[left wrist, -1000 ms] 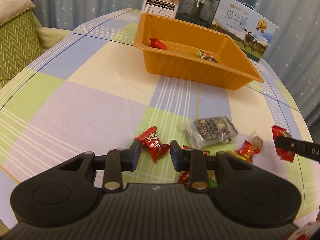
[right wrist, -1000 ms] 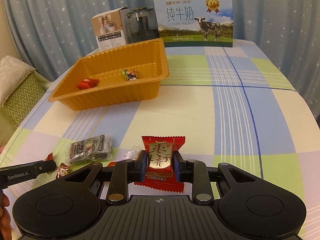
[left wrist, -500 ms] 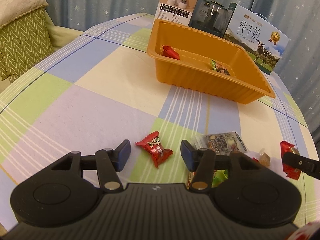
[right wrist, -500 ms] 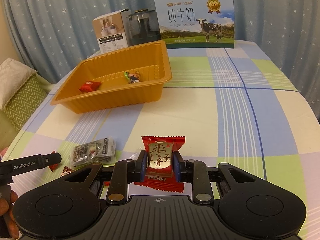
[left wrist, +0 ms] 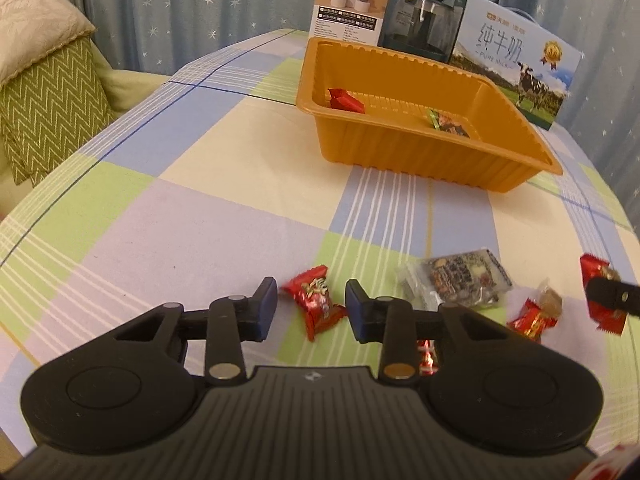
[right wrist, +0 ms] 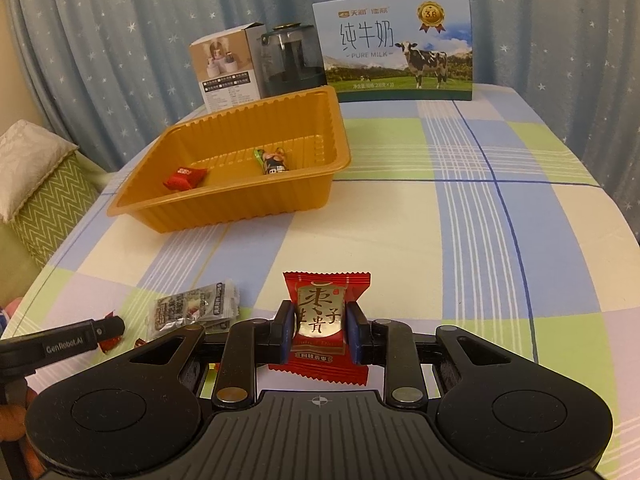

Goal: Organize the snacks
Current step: 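Grasp a small red candy with the left tool, then carry both candies over the orange tray and release them inside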

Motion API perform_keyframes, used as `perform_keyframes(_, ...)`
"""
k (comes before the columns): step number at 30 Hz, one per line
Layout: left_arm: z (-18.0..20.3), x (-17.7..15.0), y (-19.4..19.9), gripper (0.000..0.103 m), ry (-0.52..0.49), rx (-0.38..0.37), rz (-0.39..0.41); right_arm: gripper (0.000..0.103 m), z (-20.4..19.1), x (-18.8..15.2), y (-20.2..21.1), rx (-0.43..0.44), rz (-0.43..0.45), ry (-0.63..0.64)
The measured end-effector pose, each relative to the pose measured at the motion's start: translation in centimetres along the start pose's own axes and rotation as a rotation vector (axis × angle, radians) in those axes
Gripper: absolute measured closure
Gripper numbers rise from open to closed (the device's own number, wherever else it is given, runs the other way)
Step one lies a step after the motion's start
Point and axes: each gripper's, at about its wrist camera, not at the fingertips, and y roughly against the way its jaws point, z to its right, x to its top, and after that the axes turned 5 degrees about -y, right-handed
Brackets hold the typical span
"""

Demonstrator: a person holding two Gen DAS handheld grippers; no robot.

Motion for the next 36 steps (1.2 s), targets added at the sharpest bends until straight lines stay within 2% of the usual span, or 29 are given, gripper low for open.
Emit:
perform_keyframes(7,-0.1,-0.2,0.1,0.07,-0.008,0.002,0.007,0.075,-0.2,0.1,0.0,0.004,0.002,-0.001)
perform_keyframes(8,-0.1,-0.2,0.1,0.072,-0.012,0.002,0.006,0.075,-0.3,0.1,0.0,0.005,0.002,-0.001)
perform_keyframes(9,-0.1,-0.2,0.1,0.08,-0.014,0.004,0.005,0.075,-0.4,0.1,0.0,0.006,0.003,-0.002)
perform_keyframes(12,-0.3,-0.1,0.1,0.083,-0.011,-0.001,0.002,0.075,-0.6,0.2,0.0,0.011,0.007,0.001)
perform_keyframes(13,-0.4,-0.1,0.2,0.088,-0.01,-0.002,0.002,0.075,-0.7,0.2,0.0,0.012,0.009,0.001)
perform_keyframes(19,0.2,0.5,1.1,0.088,-0.032,-0.005,0.025,0.075,-1.1,0.4,0.2,0.023,0.02,0.001)
perform_keyframes(36,4.7,3.6,3.4,0.088,-0.113,-0.103,0.1,0.076,-2.4,1.5,1.5,0.05,0.082,0.028)
